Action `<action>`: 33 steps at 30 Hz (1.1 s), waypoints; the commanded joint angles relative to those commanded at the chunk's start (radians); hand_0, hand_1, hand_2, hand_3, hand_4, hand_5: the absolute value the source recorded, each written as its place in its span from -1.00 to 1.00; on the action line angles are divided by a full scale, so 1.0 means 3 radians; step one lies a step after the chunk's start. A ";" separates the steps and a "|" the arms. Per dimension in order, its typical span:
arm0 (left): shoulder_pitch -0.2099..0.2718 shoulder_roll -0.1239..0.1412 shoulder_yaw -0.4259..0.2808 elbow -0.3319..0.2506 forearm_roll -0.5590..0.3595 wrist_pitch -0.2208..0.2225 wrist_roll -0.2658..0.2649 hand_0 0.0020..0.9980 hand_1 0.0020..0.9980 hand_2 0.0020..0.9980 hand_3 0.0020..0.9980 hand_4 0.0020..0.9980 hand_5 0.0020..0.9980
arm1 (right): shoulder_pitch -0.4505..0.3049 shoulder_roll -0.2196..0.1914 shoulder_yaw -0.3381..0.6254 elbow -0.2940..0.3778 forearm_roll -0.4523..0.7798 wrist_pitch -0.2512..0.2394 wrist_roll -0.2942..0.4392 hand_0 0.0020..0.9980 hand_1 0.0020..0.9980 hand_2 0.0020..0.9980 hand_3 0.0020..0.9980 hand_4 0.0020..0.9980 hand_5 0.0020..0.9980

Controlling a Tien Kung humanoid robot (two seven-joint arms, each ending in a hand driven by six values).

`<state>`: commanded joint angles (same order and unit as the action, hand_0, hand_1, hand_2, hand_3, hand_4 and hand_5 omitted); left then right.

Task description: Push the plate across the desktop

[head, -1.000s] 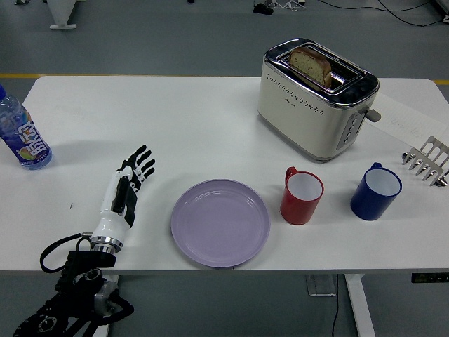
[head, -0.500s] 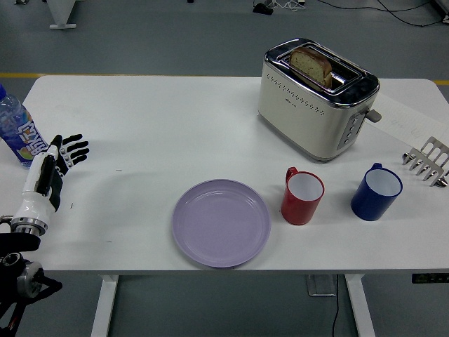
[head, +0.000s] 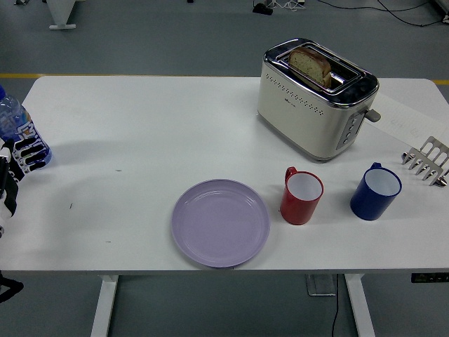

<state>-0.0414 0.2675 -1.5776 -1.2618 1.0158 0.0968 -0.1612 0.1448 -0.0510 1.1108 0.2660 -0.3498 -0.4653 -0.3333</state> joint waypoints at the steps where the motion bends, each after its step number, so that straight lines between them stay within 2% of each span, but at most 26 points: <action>1: 0.0019 0.0010 -0.0007 0.0004 -0.0015 -0.0002 -0.0003 0.16 0.27 0.27 0.31 0.03 1.00 | -0.0005 -0.0001 0.0000 -0.0001 -0.0003 0.0000 0.0000 0.10 -0.10 0.14 0.16 -0.40 -0.07; 6: 0.0048 0.0038 -0.0014 0.0014 -0.0034 -0.0019 0.0010 0.17 0.27 0.27 0.31 0.02 1.00 | -0.0024 -0.0002 -0.0066 -0.0011 0.0133 0.0006 0.0058 0.10 -0.10 0.14 0.16 -0.41 -0.07; 12: -0.0043 0.0065 -0.0014 0.0032 -0.0084 -0.0046 0.0034 0.16 0.26 0.27 0.31 0.03 1.00 | -0.0011 0.0004 -0.0110 -0.0017 0.0219 0.0021 0.0091 0.10 -0.10 0.14 0.16 -0.40 -0.07; 20: -0.0043 0.0073 -0.0111 0.0056 -0.0285 -0.0062 0.0043 0.16 0.26 0.27 0.31 0.03 1.00 | 0.0009 0.0009 -0.0124 -0.0016 0.0265 0.0025 0.0099 0.10 -0.10 0.14 0.16 -0.40 -0.07; 26: -0.0054 0.0046 -0.0139 0.0077 -0.0695 -0.0168 0.0099 0.16 0.26 0.27 0.31 0.03 1.00 | 0.0027 0.0009 -0.0134 -0.0020 0.0287 0.0029 0.0111 0.10 -0.10 0.14 0.16 -0.40 -0.07; 30: -0.0068 0.0030 -0.0162 0.0090 -0.1097 -0.0353 0.0213 0.16 0.27 0.27 0.32 0.04 1.00 | 0.0036 0.0004 -0.0140 -0.0023 0.0290 0.0033 0.0119 0.10 -0.10 0.14 0.16 -0.40 -0.07; 33: -0.0068 0.0024 -0.0183 0.0094 -0.1264 -0.0440 0.0276 0.16 0.27 0.27 0.32 0.04 1.00 | 0.0036 0.0003 -0.0140 -0.0023 0.0291 0.0032 0.0119 0.10 -0.10 0.14 0.16 -0.40 -0.07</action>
<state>-0.0617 0.2748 -1.6324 -1.2335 0.6365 -0.0352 -0.0784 0.1556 -0.0502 1.0689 0.2591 -0.2624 -0.4557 -0.2975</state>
